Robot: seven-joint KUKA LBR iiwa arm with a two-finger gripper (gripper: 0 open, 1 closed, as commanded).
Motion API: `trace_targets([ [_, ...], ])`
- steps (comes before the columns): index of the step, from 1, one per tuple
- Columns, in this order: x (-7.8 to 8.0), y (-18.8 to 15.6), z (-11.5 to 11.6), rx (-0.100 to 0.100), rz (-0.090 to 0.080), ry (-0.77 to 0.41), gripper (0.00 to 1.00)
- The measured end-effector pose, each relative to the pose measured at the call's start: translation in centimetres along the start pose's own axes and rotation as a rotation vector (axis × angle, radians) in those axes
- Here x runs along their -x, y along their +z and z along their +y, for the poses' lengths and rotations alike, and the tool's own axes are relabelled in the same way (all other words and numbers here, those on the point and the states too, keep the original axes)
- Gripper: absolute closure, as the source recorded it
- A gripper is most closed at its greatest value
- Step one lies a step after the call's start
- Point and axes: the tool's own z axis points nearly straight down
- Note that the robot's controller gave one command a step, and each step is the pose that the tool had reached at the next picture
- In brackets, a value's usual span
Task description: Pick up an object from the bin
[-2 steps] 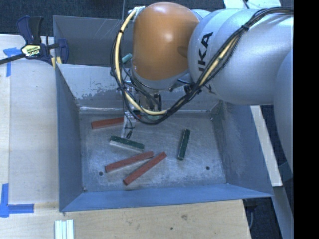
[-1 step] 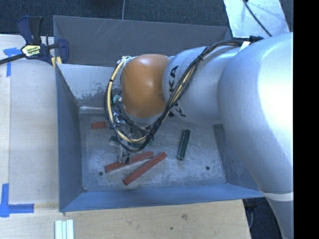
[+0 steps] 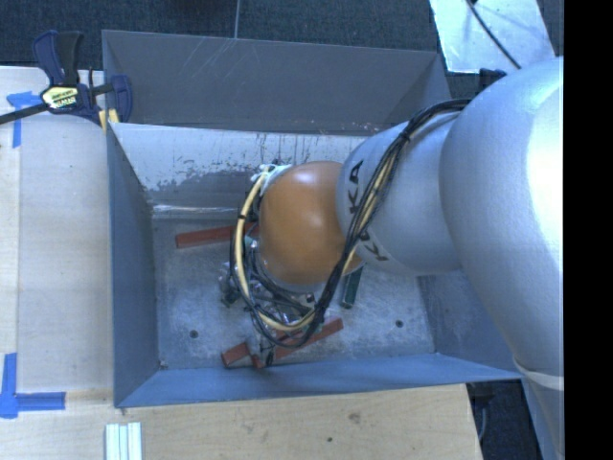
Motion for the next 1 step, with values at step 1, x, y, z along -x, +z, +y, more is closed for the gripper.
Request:
trace_targets([
  [1, -0.86, -0.34, -8.08, -0.004, -0.004, 0.043, 0.00],
])
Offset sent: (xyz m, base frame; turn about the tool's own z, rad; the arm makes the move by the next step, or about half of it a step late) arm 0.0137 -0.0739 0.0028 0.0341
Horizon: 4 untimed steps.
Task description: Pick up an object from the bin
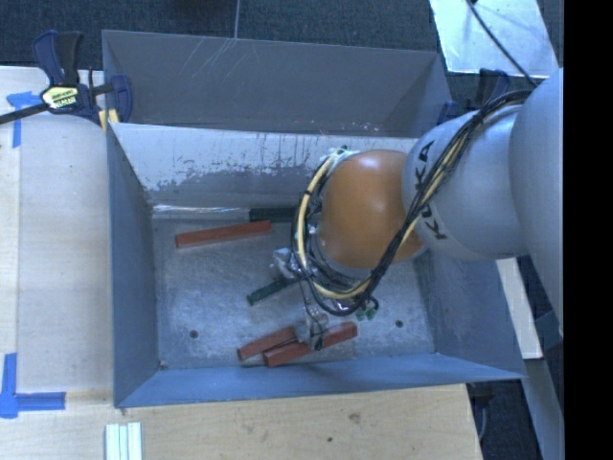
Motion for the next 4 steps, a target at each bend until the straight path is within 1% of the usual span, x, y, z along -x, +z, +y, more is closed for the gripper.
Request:
trace_targets([
  [1, 0.0, -0.2, 0.6, 0.005, 0.003, -0.007, 1.00],
  [2, 3.5, -15.1, 2.4, 0.003, -0.011, -0.021, 1.00],
  [3, 3.3, -14.6, 2.3, 0.004, -0.001, -0.019, 0.00],
  [4, -3.7, -7.6, 1.4, 0.005, 0.010, -0.119, 0.00],
])
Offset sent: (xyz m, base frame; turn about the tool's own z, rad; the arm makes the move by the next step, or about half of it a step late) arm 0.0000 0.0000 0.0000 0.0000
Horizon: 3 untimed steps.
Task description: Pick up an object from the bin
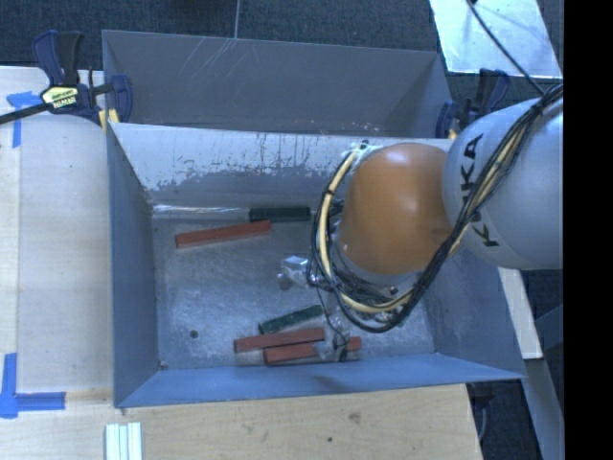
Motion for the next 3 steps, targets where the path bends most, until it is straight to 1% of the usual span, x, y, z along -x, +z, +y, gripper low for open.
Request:
trace_targets([
  [1, 1.1, 8.0, 0.1, -0.001, -0.003, -0.234, 0.00],
  [2, 1.3, 7.6, 0.0, -0.003, -0.006, -0.229, 1.00],
  [3, 0.4, 3.7, -2.3, -0.005, -0.013, -0.242, 1.00],
])
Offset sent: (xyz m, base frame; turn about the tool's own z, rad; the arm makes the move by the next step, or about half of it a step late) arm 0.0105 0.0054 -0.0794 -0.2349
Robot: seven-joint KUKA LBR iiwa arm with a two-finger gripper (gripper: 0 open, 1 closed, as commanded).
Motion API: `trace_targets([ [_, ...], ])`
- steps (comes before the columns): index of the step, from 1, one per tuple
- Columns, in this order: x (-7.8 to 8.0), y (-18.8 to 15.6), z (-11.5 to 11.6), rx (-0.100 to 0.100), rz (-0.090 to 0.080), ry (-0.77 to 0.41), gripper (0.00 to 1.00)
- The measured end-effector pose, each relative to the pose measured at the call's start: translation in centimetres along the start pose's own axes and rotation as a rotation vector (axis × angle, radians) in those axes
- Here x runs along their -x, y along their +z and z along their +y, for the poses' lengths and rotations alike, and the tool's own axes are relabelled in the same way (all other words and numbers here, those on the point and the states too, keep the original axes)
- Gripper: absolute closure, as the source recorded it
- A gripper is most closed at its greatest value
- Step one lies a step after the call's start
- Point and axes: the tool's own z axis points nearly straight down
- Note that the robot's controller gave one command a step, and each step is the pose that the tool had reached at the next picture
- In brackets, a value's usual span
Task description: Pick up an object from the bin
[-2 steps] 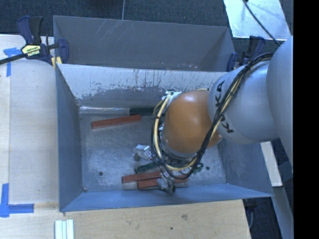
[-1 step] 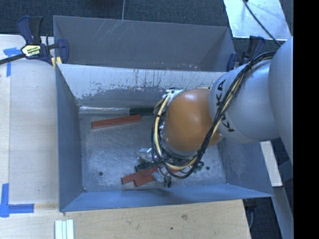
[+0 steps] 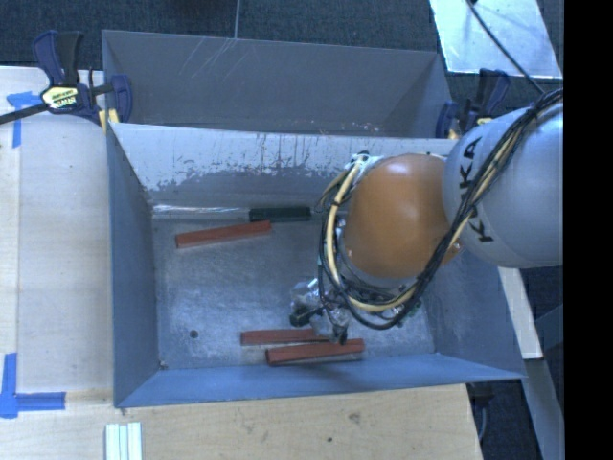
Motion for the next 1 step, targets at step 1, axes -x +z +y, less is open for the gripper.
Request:
trace_targets([
  [1, 0.09, -10.37, -0.06, -0.003, -0.005, 0.023, 1.00],
])
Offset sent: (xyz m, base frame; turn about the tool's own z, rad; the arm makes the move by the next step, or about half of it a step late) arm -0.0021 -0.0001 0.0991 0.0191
